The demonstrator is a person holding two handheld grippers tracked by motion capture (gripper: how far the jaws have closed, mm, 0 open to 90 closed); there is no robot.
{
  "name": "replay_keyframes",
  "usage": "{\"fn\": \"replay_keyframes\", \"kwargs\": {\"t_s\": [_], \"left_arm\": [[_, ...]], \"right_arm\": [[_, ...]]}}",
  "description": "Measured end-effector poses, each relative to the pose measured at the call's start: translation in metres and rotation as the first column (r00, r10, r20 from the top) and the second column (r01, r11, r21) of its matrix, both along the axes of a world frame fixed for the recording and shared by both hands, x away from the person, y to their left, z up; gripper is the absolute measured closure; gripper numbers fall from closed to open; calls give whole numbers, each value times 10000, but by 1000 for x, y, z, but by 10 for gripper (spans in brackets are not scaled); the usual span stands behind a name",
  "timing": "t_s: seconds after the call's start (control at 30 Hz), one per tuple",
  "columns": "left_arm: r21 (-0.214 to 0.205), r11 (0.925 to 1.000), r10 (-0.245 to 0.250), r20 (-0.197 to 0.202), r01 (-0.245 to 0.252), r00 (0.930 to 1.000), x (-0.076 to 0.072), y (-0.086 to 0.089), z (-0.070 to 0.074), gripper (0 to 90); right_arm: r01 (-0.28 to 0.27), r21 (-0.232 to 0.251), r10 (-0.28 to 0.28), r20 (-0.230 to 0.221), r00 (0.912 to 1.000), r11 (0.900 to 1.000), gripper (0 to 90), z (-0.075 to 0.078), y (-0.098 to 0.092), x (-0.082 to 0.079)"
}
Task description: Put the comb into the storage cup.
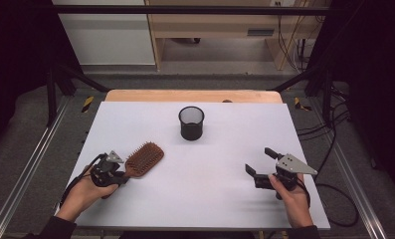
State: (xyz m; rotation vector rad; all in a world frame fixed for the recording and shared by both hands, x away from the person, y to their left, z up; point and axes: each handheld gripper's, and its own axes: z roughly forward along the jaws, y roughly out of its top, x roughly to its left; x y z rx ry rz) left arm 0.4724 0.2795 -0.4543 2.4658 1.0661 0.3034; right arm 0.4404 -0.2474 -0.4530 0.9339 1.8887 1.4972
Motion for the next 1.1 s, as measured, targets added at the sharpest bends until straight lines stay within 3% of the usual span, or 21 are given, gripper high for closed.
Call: {"fn": "replay_keyframes", "kwargs": {"t_s": [0.2, 0.43, 0.63, 0.8, 1.1], "left_arm": [[32, 10000, -62, -60, 62, 10000, 1, 0, 0, 712], [367, 9989, -291, -361, 305, 9989, 6, -4, 2, 699], [345, 9991, -232, -452, 247, 9987, 7, -4, 3, 712], [577, 9979, -255, -433, 279, 9987, 7, -7, 3, 725], [296, 9991, -284, -147, 288, 9995, 4, -4, 3, 727]], "right_arm": [[5, 2, -5, -34, 10000, 10000, 67, 0, 0, 0], [1, 19, -1, -75, 10000, 10000, 66, -1, 0, 1], [-33, 10, 33, -144, 9999, 10000, 66, -2, 1, 1], [-5, 23, 6, -156, 9999, 10000, 66, -2, 1, 1], [-5, 28, 6, -155, 9999, 10000, 66, -2, 1, 1]]}}
